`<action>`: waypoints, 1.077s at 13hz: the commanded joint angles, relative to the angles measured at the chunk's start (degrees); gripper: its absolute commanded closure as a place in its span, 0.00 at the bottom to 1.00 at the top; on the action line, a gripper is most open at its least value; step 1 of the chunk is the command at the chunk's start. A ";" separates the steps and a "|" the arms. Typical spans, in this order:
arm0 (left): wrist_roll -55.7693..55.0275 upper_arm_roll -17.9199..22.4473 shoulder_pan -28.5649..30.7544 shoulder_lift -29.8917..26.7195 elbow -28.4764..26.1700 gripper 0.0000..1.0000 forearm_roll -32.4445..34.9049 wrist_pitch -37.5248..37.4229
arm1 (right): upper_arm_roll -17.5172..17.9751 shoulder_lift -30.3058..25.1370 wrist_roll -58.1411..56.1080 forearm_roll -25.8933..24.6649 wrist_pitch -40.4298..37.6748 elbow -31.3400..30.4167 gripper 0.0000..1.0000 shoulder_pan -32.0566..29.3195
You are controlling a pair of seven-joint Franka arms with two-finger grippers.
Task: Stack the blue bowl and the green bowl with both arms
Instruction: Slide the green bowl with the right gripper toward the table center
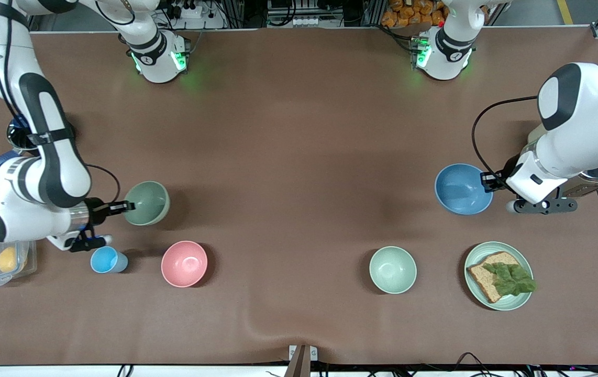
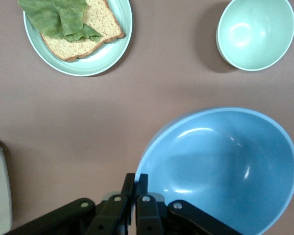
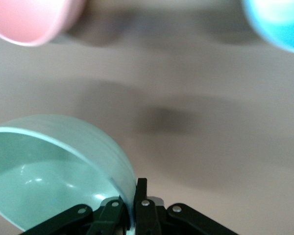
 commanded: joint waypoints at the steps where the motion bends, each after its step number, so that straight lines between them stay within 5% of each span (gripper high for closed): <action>1: -0.72 -0.54 0.43 0.18 1.05 1.00 0.61 -1.18 | -0.07 -2.01 7.12 5.00 -0.55 -0.02 1.00 4.58; 7: -0.63 -0.54 0.51 0.36 1.05 1.00 0.61 -1.18 | -0.25 -1.58 19.96 12.83 1.99 -0.36 1.00 16.37; 14: -0.63 -0.54 0.43 0.62 0.97 1.00 0.61 -1.18 | -0.25 3.78 35.17 13.45 19.21 -0.19 1.00 30.96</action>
